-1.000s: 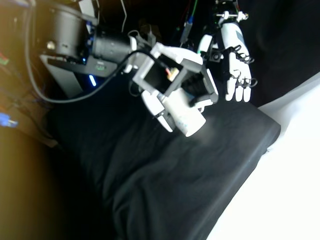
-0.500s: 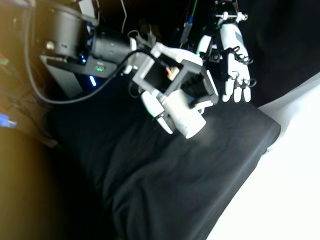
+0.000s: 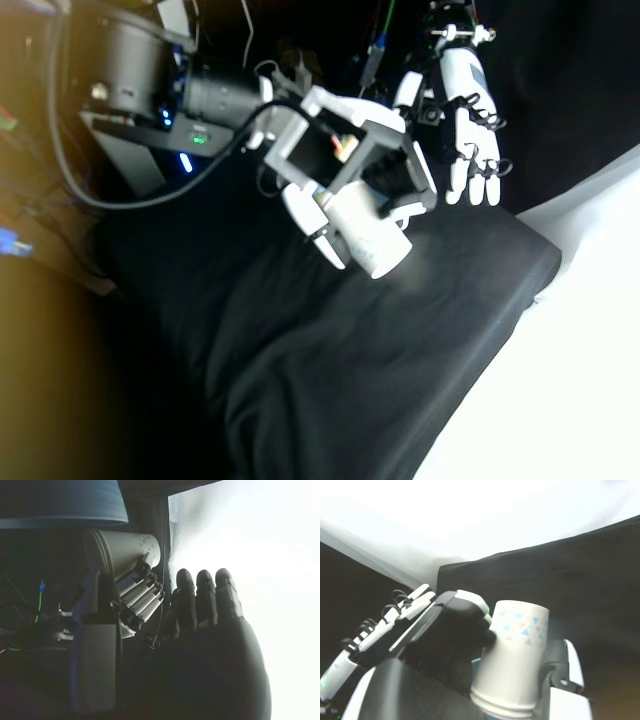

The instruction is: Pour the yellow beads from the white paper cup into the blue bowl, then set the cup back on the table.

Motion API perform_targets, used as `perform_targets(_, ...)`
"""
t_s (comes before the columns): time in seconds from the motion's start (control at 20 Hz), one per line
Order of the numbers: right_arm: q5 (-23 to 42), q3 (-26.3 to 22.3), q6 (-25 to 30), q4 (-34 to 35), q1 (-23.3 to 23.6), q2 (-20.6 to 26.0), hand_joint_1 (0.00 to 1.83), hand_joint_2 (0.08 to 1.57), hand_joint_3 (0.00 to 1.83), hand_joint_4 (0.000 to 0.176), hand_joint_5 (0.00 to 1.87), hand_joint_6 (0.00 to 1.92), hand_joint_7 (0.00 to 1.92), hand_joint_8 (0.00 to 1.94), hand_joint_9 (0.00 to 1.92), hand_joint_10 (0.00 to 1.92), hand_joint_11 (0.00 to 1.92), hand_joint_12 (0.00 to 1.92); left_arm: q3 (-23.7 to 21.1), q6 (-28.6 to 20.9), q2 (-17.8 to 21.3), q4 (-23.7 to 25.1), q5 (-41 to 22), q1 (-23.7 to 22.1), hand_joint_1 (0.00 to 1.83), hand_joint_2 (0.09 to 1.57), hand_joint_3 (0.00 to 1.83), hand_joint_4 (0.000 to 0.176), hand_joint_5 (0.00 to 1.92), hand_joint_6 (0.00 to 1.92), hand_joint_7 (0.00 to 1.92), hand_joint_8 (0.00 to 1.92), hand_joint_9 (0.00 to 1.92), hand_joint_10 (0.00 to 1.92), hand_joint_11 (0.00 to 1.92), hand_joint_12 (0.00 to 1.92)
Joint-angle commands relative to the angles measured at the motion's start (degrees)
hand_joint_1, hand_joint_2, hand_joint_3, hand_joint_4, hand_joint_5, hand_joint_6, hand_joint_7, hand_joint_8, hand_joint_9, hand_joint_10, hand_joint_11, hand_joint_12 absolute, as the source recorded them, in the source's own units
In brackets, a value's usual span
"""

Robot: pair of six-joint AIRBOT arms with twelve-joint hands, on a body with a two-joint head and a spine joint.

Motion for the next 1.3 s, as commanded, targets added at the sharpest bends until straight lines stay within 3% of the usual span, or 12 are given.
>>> perform_targets(0.0,-4.1,0.1,-0.9,0.0,1.1,0.1,1.11,1.07,0.76,0.000,0.40,1.85,0.70,1.94,0.80,1.92,0.98,1.92,0.2,-0.4,-0.4,-1.8,-6.1,-0.9,0.89,1.11,0.00,0.000,0.12,0.00,0.36,0.00,0.16,0.00,0.01,0.04)
perform_targets(0.45,-5.9,-1.4,-0.8,2.2,2.5,2.7,1.11,1.07,0.76,0.000,0.40,1.85,0.70,1.94,0.80,1.92,0.98,1.92,0.6,-0.9,-1.1,-2.1,-6.7,-0.9,0.89,1.11,0.00,0.000,0.11,0.00,0.35,0.00,0.16,0.00,0.01,0.06)
perform_targets(1.05,-10.2,-2.8,-0.8,20.7,2.8,9.9,1.11,1.07,0.76,0.000,0.40,1.85,0.70,1.94,0.80,1.92,0.98,1.92,0.9,-1.2,-2.3,-2.4,-7.0,-0.7,0.88,1.07,0.00,0.000,0.14,0.00,0.40,0.01,0.24,0.01,0.09,0.12)
perform_targets(1.15,-10.9,-2.6,-0.9,24.3,2.9,11.5,1.11,1.07,0.76,0.000,0.40,1.85,0.70,1.94,0.80,1.92,0.98,1.92,1.0,-1.3,-2.6,-2.4,-7.1,-0.6,0.89,1.07,0.00,0.000,0.15,0.00,0.40,0.00,0.24,0.00,0.01,0.35)
perform_targets(1.25,-10.9,-2.6,-0.9,27.5,2.9,13.5,1.11,1.07,0.76,0.000,0.40,1.85,0.70,1.94,0.80,1.92,0.98,1.92,1.1,-1.5,-2.7,-2.4,-7.3,-0.4,0.91,1.07,0.00,0.000,0.16,0.00,0.40,0.00,0.22,0.00,0.00,0.32)
